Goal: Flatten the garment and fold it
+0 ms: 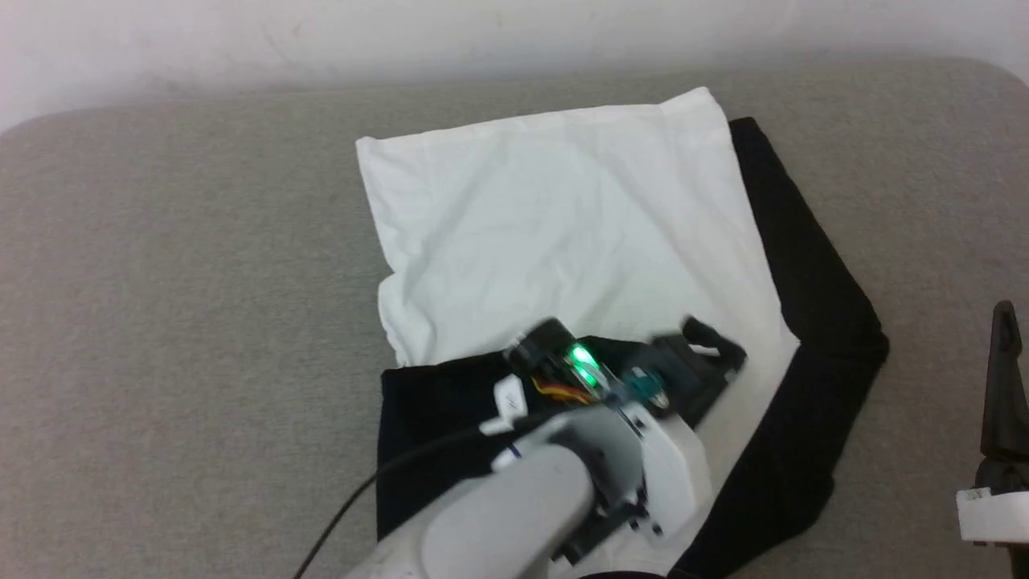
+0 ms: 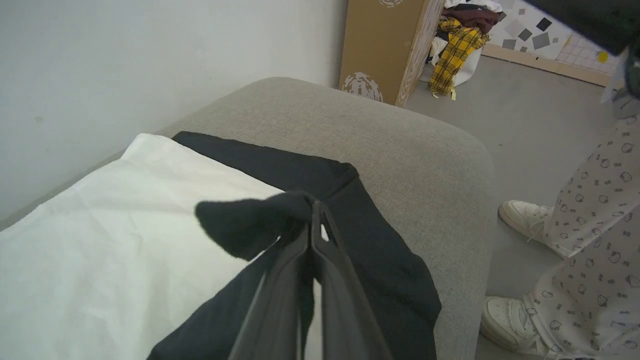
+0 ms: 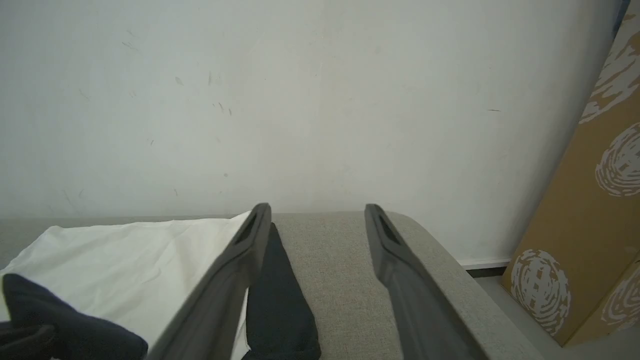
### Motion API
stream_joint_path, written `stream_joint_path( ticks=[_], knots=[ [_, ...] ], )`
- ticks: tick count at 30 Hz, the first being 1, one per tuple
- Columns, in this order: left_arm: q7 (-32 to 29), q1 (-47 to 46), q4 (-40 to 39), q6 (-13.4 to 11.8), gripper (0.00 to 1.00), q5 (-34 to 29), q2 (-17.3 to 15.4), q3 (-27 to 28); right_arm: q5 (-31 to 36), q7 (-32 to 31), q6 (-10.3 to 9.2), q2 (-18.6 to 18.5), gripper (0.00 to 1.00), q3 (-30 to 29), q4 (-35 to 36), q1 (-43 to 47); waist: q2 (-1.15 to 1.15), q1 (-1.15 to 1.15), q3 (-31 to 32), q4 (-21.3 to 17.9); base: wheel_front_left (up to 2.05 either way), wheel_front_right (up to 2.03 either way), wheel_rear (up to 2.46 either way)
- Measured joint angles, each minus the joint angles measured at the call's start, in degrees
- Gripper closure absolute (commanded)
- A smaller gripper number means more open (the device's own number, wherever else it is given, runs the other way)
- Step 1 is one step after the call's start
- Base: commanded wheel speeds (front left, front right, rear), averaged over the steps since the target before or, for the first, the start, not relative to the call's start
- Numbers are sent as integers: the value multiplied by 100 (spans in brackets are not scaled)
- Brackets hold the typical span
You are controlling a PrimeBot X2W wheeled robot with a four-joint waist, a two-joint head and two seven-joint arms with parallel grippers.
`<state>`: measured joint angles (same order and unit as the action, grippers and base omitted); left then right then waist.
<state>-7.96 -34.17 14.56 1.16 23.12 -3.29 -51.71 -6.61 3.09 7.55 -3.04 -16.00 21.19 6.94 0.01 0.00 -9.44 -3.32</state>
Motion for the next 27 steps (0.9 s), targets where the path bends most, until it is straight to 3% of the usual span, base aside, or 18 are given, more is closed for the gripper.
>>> stream_joint_path(
  ticks=[9,17,18,19,20,21,27],
  knots=[
    [246,-163,965,-175,100,288,30,-1705,-9,21,0,0,0,247,-140,-170,0,0,-249,-360,0,0,0],
    [204,-175,1135,-318,100,861,34,-2095,-18,100,0,0,0,396,-364,-256,0,0,-435,-627,0,0,0],
    [224,-191,1166,-352,91,900,34,-2105,-19,102,0,0,0,424,-387,-268,0,0,-447,-654,0,0,0],
    [252,-220,1189,-390,67,958,33,-2114,-20,103,0,0,0,454,-403,-287,0,0,-457,-677,0,0,0],
    [280,-248,1193,-432,38,1035,34,-2116,-25,104,0,0,0,474,-419,-308,0,0,-467,-695,0,0,0],
    [302,-281,1196,-454,0,1103,35,-2120,-26,105,0,0,0,480,-434,-320,0,0,-475,-704,0,0,0],
    [538,-389,1126,-583,0,1652,34,-2136,-26,103,0,0,0,436,-483,-324,0,0,-422,-629,0,0,0]
  ],
)
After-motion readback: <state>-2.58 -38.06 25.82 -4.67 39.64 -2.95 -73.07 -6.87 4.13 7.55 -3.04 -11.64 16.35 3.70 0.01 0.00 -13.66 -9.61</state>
